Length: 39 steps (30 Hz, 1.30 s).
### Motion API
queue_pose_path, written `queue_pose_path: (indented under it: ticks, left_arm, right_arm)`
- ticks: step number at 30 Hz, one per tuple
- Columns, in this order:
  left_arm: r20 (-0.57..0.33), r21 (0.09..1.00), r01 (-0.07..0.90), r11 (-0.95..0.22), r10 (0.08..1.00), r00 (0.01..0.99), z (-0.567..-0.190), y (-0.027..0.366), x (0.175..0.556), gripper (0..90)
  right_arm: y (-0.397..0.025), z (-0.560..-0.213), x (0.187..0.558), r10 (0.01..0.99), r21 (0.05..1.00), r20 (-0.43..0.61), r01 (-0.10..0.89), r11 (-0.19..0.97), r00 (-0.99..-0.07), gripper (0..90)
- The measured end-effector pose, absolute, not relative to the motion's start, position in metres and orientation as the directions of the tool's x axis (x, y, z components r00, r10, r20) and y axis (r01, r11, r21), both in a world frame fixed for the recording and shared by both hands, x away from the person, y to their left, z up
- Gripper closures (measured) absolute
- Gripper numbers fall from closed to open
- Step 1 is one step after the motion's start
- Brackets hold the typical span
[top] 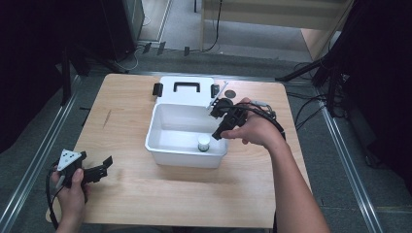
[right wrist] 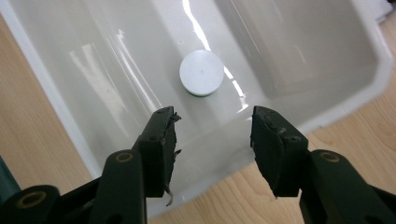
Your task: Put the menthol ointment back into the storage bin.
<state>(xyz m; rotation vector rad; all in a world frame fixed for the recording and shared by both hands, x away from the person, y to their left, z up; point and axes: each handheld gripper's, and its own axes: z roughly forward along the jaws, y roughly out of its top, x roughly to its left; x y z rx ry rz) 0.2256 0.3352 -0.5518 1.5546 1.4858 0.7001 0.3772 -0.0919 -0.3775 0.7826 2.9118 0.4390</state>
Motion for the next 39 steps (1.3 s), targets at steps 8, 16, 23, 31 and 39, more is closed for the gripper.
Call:
queue_pose_path:
  ticks: [8,16,23,31,39]
  left_arm:
    - [-0.158,0.863,0.501,0.069,0.978,0.137,-0.552,0.335,0.226,0.0]
    - [-0.161,0.863,0.500,0.072,0.977,0.138,-0.552,0.335,0.225,0.0]
    - [-0.156,0.863,0.501,0.066,0.978,0.139,-0.552,0.335,0.225,0.0]
    - [-0.156,0.863,0.501,0.065,0.978,0.141,-0.552,0.336,0.225,0.0]
    - [-0.161,0.864,0.499,0.070,0.977,0.141,-0.552,0.336,0.225,0.0]
  right_arm:
    - [-0.120,-0.363,0.369,0.534,0.321,-0.034,0.497,0.806,-0.845,49.9]
    - [-0.148,-0.363,0.362,0.567,0.344,-0.038,0.522,0.780,-0.823,48.2]
    - [-0.175,-0.380,0.355,0.615,0.361,-0.028,0.566,0.741,-0.788,41.7]
    - [-0.205,-0.405,0.342,0.687,0.420,-0.013,0.620,0.663,-0.726,20.9]
    - [-0.233,-0.434,0.322,0.783,0.487,-0.021,0.678,0.551,-0.621,2.4]
